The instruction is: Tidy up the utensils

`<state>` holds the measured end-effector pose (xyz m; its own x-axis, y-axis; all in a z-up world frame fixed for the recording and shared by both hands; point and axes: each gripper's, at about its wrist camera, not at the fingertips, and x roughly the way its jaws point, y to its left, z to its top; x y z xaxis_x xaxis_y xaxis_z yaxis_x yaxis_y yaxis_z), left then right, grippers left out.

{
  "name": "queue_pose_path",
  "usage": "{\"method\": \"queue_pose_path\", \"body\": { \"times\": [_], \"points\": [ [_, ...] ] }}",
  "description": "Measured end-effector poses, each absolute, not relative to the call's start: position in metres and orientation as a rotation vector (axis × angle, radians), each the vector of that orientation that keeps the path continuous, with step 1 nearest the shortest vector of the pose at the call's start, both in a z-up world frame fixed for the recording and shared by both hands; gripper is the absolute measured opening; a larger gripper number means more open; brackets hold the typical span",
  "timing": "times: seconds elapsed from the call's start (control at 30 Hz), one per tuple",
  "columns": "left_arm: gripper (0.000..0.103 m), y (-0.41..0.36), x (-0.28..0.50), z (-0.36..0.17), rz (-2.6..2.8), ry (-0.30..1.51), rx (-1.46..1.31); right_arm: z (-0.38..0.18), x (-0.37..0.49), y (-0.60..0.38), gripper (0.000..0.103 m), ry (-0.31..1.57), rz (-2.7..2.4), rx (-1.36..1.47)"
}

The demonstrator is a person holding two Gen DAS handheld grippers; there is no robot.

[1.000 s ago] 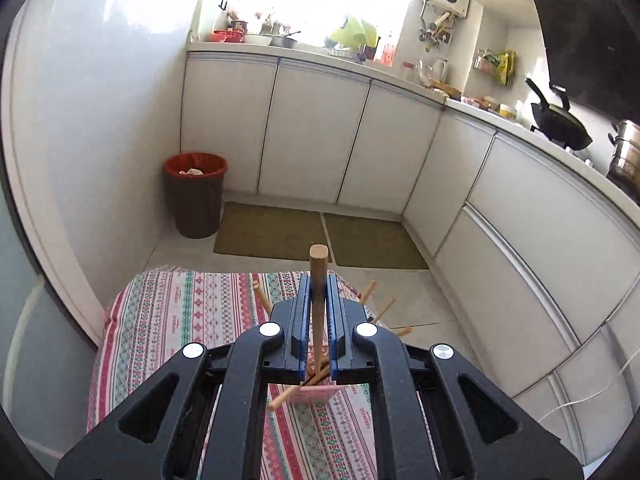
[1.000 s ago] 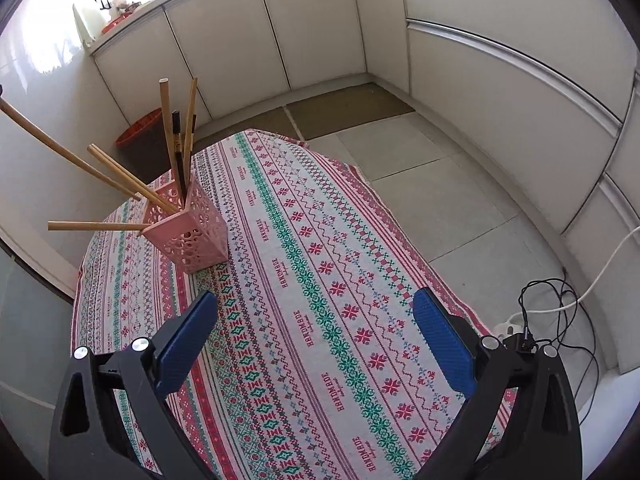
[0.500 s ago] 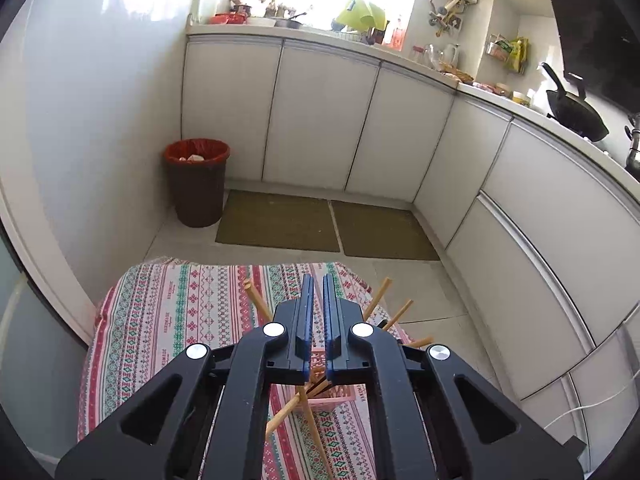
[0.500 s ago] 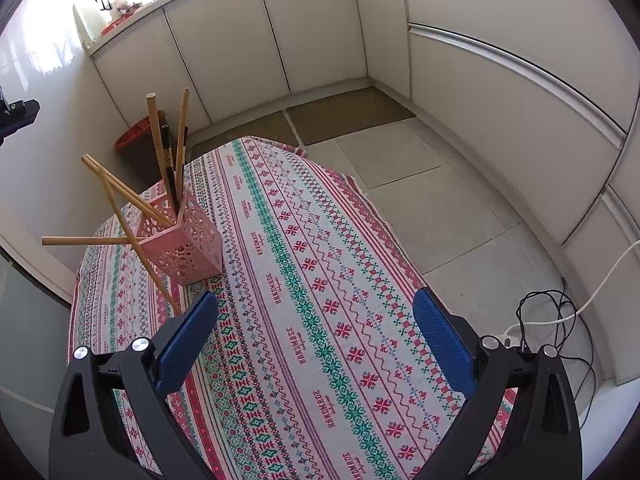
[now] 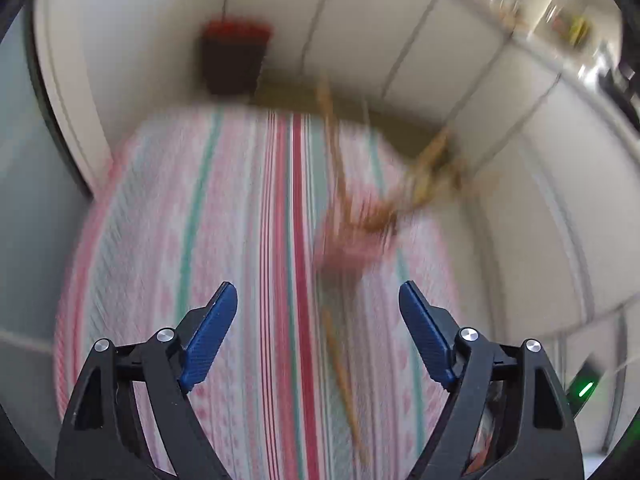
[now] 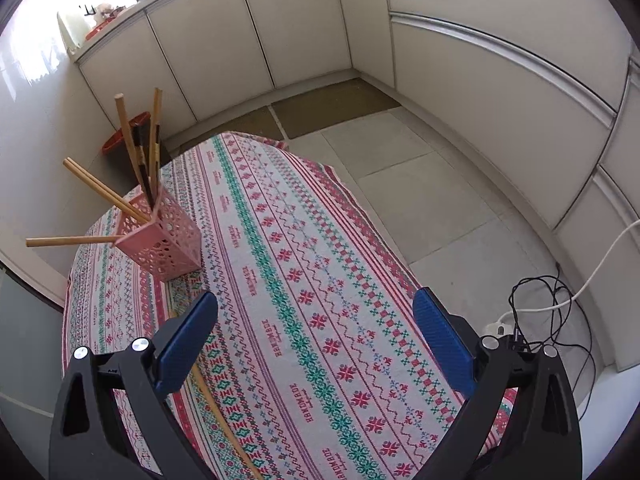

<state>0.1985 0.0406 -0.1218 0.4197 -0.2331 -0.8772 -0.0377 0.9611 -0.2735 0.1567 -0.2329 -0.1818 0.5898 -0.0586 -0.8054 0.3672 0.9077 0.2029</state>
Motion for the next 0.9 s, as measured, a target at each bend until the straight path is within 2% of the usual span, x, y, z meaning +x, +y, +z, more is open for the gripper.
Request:
{"method": "queue_pose_path", "body": {
  "times": [0.1,0.13,0.33,0.5,0.53,0.57,0.6,0.63,0.7,0.77,0.9],
  "points": [
    [0.06,0.009,0.206,-0.209,-0.125,1.415,-0.22,-0.191,0.153,-0.236,0.095,0.953,-0.248,0.391],
    [0.056,0.002,0.208,-0.225,-0.095,1.445,-0.182,-0.192,0.151,-0.235,0.095,0.953,-0.244,0.385],
    [0.056,-0.013,0.232,-0.244,0.004,1.409,-0.202,-0.19,0.142,-0.23,0.095,0.94,-0.233,0.321],
    [0.061,-0.029,0.249,-0.255,0.01,1.409,-0.185,-0.198,0.141,-0.237,0.095,0.978,-0.241,0.335],
    [0.055,-0.036,0.25,-0.253,0.014,1.387,-0.148,-0.2,0.14,-0.239,0.095,0.987,-0.244,0.34],
    [0.041,-0.043,0.25,-0.253,0.017,1.378,-0.088,-0.201,0.14,-0.241,0.095,0.993,-0.247,0.343],
    [0.034,-0.05,0.249,-0.252,0.004,1.353,-0.038,-0.203,0.14,-0.241,0.095,0.997,-0.25,0.345],
    [0.013,-0.056,0.248,-0.251,-0.028,1.334,-0.015,-0.204,0.14,-0.242,0.095,1.001,-0.251,0.346],
    [0.007,-0.065,0.242,-0.248,-0.049,1.331,-0.008,-0.204,0.14,-0.241,0.095,1.005,-0.249,0.349],
    [0.007,-0.059,0.232,-0.241,-0.08,1.323,-0.053,-0.202,0.139,-0.24,0.095,1.001,-0.241,0.35],
    [0.006,-0.04,0.202,-0.19,-0.177,1.209,-0.125,-0.196,0.135,-0.242,0.095,0.974,-0.236,0.357]
  ]
}}
